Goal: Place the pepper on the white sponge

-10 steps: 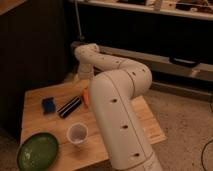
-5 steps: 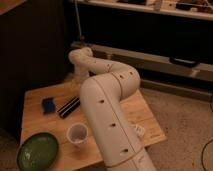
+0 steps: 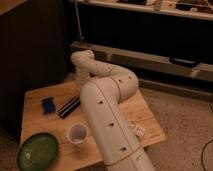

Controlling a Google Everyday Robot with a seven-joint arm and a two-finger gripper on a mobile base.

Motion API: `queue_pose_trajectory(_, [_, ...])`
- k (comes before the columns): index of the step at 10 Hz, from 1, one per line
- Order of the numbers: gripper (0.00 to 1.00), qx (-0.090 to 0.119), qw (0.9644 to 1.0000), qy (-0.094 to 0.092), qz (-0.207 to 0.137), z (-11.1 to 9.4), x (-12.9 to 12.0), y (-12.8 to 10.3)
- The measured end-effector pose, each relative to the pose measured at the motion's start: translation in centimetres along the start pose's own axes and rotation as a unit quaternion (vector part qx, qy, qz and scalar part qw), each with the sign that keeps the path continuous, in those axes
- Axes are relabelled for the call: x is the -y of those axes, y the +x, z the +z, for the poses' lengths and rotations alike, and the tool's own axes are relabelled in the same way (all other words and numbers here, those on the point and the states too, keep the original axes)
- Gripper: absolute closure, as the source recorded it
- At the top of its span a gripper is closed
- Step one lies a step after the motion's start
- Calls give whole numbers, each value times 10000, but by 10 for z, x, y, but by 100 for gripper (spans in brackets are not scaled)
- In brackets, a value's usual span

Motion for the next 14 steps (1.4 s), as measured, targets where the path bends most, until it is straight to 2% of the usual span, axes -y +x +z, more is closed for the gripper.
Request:
queue_pose_trajectory(2, [35, -101, 9999, -35, 58, 8, 5, 2])
queue_pose_trajectory(4, [58, -160, 9998, -67, 122, 13, 10, 3])
queue_pose_trajectory(7, [86, -102, 9998, -137, 132, 3, 13, 1])
queue_pose_trajectory(8, [89, -77, 9998, -168, 82, -1, 7, 0])
queue_pose_trajectory(9, [89, 12, 9996, -277, 10, -8, -2, -3])
queue_pose_trajectory(11, [89, 258, 9972, -657, -231, -39, -24, -8])
queue_pose_trajectory(12, [89, 372, 9940, -947, -403, -59, -45, -11])
queue_pose_trajectory(14, [89, 513, 9825, -1620, -768, -87, -95, -17])
